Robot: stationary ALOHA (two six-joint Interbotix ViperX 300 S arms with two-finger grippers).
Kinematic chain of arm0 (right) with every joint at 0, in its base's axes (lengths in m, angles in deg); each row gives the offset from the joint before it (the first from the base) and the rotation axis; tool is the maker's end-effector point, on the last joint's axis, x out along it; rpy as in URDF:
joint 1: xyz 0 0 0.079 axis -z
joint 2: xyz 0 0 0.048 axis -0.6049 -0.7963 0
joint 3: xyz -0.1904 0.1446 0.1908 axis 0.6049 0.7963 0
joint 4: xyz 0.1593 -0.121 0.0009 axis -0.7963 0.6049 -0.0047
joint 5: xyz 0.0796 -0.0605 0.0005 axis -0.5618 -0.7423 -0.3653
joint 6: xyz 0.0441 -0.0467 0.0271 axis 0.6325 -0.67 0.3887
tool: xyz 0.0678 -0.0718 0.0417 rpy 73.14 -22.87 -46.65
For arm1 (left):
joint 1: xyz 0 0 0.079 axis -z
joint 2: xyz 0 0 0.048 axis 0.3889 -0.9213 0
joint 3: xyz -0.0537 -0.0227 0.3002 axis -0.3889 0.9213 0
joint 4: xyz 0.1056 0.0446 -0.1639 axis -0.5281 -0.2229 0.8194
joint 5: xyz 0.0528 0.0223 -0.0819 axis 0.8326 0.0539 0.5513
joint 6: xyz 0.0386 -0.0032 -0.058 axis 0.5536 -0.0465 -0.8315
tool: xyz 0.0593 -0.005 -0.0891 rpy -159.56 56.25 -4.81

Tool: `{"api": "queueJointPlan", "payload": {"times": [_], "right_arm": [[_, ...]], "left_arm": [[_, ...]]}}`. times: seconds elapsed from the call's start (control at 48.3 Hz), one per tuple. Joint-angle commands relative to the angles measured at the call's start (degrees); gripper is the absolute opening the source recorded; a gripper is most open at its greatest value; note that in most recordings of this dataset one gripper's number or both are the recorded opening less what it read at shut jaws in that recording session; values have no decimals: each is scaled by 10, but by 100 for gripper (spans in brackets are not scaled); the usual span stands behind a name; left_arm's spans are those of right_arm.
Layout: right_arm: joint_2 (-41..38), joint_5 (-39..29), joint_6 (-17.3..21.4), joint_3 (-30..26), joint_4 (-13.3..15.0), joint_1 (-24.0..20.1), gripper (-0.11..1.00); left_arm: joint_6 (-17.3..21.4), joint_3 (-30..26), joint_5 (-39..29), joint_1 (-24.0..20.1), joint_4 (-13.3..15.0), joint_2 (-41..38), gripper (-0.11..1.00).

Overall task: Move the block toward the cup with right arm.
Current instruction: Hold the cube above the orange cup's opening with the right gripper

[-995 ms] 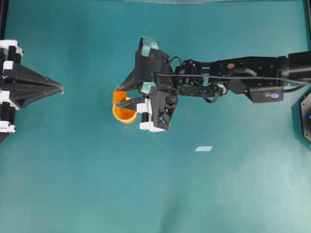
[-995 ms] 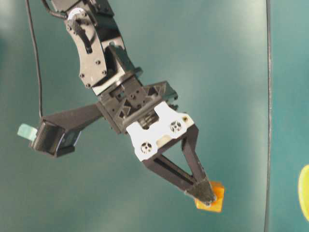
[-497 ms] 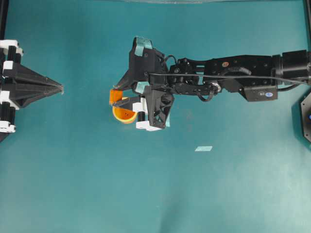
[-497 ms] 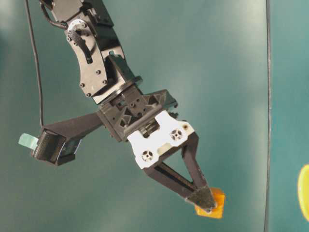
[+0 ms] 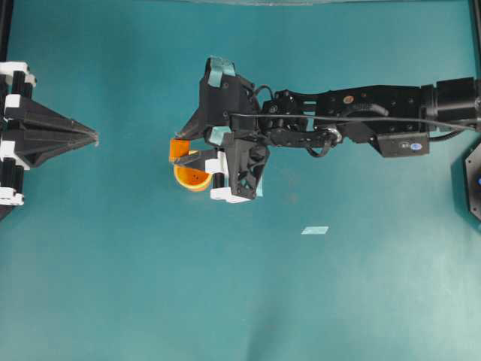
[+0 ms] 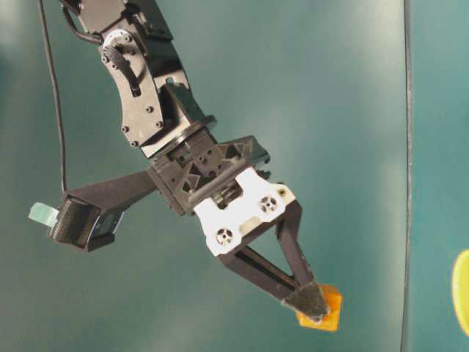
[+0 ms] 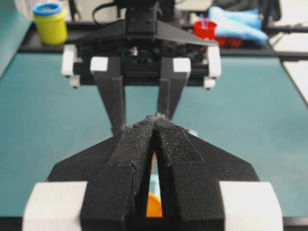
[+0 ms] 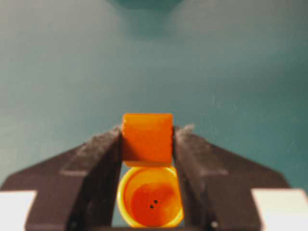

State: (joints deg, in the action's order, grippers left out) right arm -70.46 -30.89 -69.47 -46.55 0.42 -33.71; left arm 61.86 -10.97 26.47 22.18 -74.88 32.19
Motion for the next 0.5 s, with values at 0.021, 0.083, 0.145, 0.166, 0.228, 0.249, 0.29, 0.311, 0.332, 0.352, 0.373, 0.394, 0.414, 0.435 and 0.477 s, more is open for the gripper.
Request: {"api": "queueJointPlan", "payload": {"times": [0.021, 0.083, 0.145, 0.166, 0.228, 0.249, 0.29, 0.311, 0.332, 0.352, 0.373, 0.394, 0.414, 0.435, 0.477], "right_arm": [[11, 3, 1, -16, 1, 1, 41], [11, 2, 1, -16, 1, 1, 41], [11, 2, 1, -16, 1, 1, 41], [11, 2, 1, -16, 1, 1, 41], [11, 1, 1, -16, 1, 1, 41], [11, 0, 1, -16, 1, 1, 41], [11, 0, 1, -16, 1, 1, 41], [11, 0, 1, -16, 1, 1, 41], [11, -2, 1, -16, 1, 1, 41], [11, -1, 1, -16, 1, 1, 41], [12, -2, 1, -16, 1, 1, 41], [12, -2, 1, -16, 1, 1, 41], [11, -2, 1, -16, 1, 1, 41], [11, -2, 1, -16, 1, 2, 41], [11, -2, 1, -16, 1, 1, 41]], "left_arm": [[-1, -11, 2, -1, -2, -5, 2], [-1, -11, 2, -1, -2, -5, 2], [-2, -11, 2, 0, -2, -5, 2], [-2, -11, 2, -1, -1, -5, 2], [-2, -11, 2, -1, -2, -5, 2], [-2, -11, 2, -1, -2, -4, 2], [-2, -11, 2, -1, -2, -4, 2], [-2, -11, 2, -1, -2, -5, 2], [-1, -11, 2, -1, -2, -4, 2], [-1, -11, 2, -1, -2, -5, 2], [-1, -11, 2, -1, -2, -5, 2], [-1, -11, 2, -1, -2, -5, 2], [-2, -11, 2, -1, -2, -5, 2], [-2, -11, 2, -1, -2, -5, 2], [-2, -11, 2, -1, -2, -5, 2]]}}
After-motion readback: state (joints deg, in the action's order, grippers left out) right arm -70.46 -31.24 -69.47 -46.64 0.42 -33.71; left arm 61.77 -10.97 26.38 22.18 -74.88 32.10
